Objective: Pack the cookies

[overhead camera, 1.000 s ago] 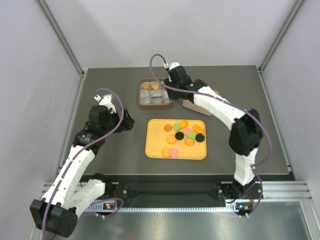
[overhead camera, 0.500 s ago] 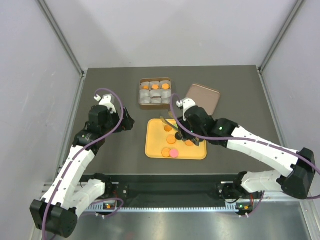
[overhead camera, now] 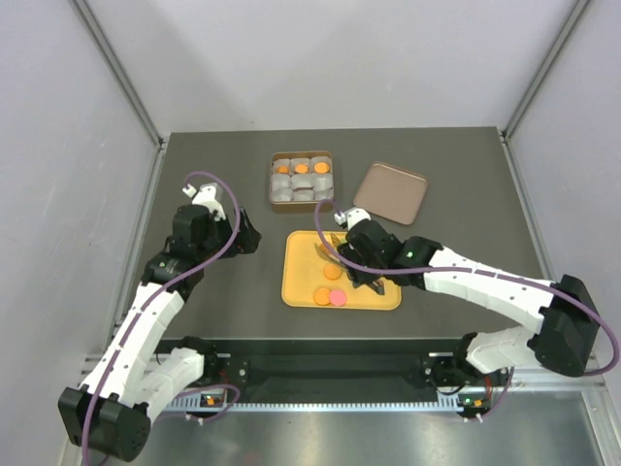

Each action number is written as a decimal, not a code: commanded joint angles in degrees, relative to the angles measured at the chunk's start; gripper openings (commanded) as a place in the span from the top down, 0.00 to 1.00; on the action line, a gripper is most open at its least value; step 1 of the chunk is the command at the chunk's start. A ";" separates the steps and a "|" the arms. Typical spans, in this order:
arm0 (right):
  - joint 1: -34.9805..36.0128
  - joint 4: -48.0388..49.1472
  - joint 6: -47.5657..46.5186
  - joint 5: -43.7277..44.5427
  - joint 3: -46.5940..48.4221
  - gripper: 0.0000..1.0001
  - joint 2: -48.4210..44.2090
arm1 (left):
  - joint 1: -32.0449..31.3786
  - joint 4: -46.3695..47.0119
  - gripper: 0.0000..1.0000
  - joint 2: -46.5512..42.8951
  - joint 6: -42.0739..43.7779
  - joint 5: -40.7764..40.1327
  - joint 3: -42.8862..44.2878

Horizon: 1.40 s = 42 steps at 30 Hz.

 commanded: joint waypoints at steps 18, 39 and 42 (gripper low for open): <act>0.00 3.12 -0.41 1.75 1.94 0.55 4.67 | 0.35 1.73 0.07 -0.89 0.27 -0.12 0.03; -2.73 2.07 -0.94 -0.98 3.78 0.55 5.46 | 0.35 1.64 0.07 -1.15 0.27 -0.30 -0.05; -2.91 2.07 -1.11 -1.59 4.14 0.55 5.46 | 0.35 1.64 0.07 -1.15 0.27 -0.38 -0.05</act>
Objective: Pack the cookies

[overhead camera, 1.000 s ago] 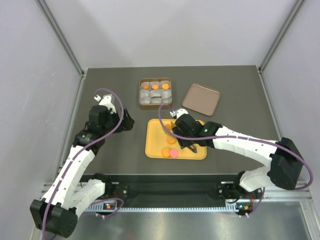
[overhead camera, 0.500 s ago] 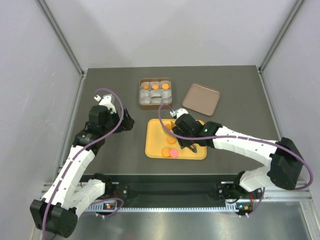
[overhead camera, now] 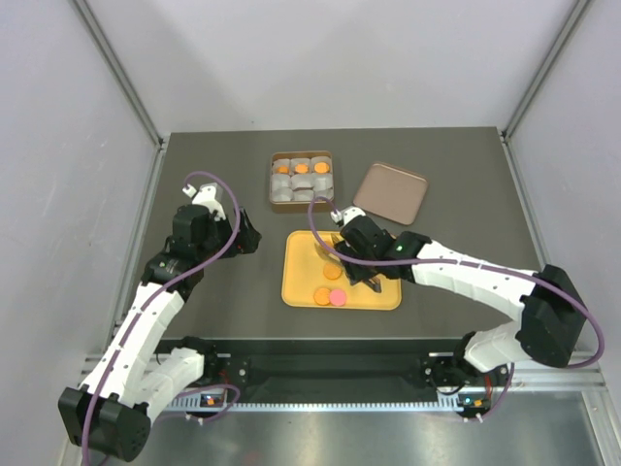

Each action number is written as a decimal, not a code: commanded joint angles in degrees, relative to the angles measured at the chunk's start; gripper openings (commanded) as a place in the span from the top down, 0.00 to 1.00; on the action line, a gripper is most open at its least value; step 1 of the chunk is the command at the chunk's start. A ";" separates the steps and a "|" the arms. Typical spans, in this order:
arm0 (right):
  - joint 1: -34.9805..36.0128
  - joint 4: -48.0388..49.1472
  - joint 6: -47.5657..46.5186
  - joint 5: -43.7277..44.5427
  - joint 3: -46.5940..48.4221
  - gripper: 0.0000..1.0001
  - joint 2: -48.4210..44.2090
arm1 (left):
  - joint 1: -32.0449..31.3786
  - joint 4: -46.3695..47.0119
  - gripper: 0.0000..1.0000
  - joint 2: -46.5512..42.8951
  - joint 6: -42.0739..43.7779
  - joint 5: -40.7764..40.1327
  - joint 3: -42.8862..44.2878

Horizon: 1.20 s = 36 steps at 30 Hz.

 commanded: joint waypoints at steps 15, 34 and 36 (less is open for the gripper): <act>-2.76 -1.20 -2.28 -3.74 5.08 0.55 1.03 | 0.35 1.64 0.07 -1.33 0.27 -0.43 -0.05; -4.34 -4.01 -5.18 -7.53 8.16 0.60 4.45 | 0.35 1.55 0.07 -1.41 0.27 -0.34 0.03; -4.34 -4.36 -5.18 -7.70 8.69 0.61 4.46 | 0.35 1.55 0.07 -1.41 0.27 -0.43 0.03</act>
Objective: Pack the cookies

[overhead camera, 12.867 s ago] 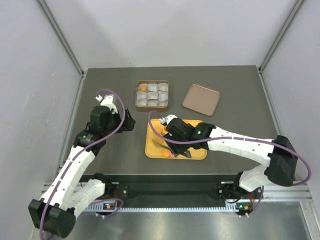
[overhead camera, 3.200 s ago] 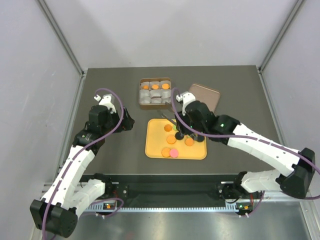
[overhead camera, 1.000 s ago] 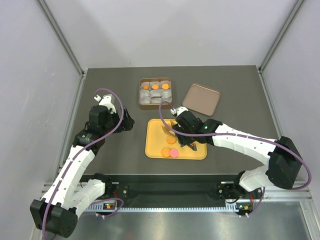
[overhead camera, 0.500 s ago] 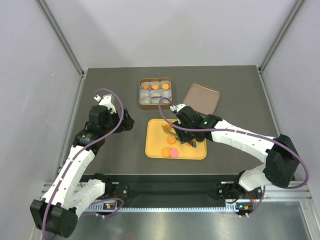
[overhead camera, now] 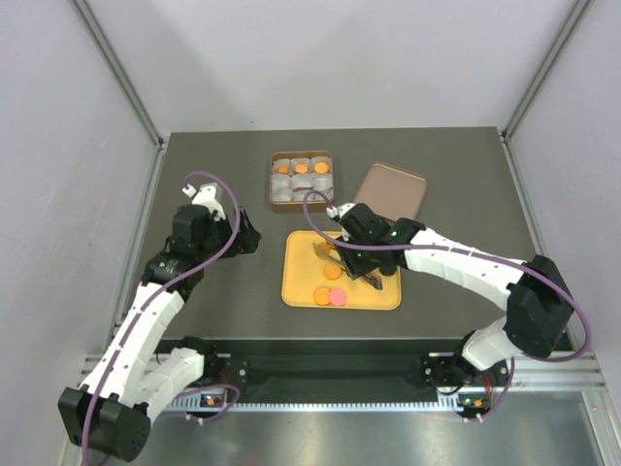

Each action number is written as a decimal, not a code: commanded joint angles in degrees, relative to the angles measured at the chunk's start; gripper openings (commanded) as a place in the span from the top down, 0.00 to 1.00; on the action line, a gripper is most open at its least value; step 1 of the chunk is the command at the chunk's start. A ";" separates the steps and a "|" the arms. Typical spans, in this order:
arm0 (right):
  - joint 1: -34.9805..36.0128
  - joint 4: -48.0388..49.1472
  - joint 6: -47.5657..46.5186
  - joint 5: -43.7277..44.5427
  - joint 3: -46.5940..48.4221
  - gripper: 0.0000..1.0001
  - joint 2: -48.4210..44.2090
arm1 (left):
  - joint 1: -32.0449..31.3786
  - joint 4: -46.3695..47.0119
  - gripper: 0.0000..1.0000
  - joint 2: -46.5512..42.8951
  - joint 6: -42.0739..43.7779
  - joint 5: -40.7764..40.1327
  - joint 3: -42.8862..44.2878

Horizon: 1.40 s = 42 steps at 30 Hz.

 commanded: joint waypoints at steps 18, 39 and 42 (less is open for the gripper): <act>-1.77 -2.54 -2.32 -1.28 7.31 0.66 -2.44 | 0.35 1.49 0.07 -1.74 0.18 -0.69 -0.05; -7.65 -3.51 -5.23 -4.27 27.86 0.66 5.11 | 0.35 1.40 0.07 -1.74 0.18 -0.96 0.03; -9.33 -2.02 -4.96 -4.71 34.63 0.66 10.90 | 0.35 1.40 0.07 -1.74 0.27 -1.13 0.03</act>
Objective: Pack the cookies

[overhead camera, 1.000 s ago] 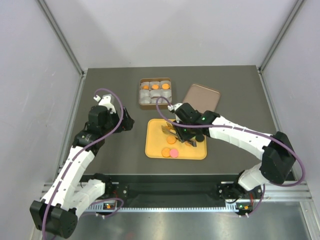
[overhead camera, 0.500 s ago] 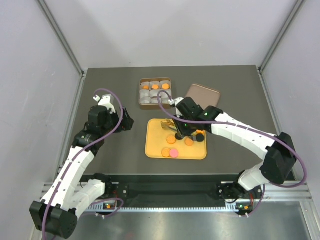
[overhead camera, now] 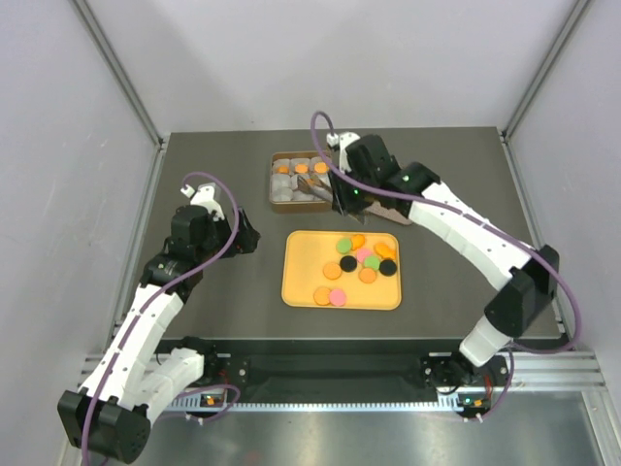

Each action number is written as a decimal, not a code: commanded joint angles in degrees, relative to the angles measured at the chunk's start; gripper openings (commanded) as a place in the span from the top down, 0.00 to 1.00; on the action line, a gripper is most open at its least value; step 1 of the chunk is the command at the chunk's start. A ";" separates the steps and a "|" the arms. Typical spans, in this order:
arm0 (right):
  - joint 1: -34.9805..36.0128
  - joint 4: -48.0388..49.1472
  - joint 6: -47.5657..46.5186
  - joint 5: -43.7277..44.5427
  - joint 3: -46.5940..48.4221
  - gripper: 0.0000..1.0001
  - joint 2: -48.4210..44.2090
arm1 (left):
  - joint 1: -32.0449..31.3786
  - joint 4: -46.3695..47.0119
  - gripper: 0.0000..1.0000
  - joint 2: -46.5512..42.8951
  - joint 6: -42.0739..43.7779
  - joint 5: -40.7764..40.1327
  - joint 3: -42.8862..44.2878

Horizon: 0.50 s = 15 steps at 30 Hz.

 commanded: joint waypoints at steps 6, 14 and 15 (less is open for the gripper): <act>-2.97 5.45 -0.53 -1.15 19.40 0.66 16.89 | 0.31 1.40 0.07 -0.65 0.27 -0.74 0.12; -3.33 7.55 0.97 -4.83 29.51 0.67 30.09 | 0.40 1.40 0.07 -0.21 0.35 -0.74 0.21; -3.33 8.17 1.14 -4.92 29.61 0.67 30.70 | 0.40 1.40 0.07 -0.21 0.35 -0.83 0.21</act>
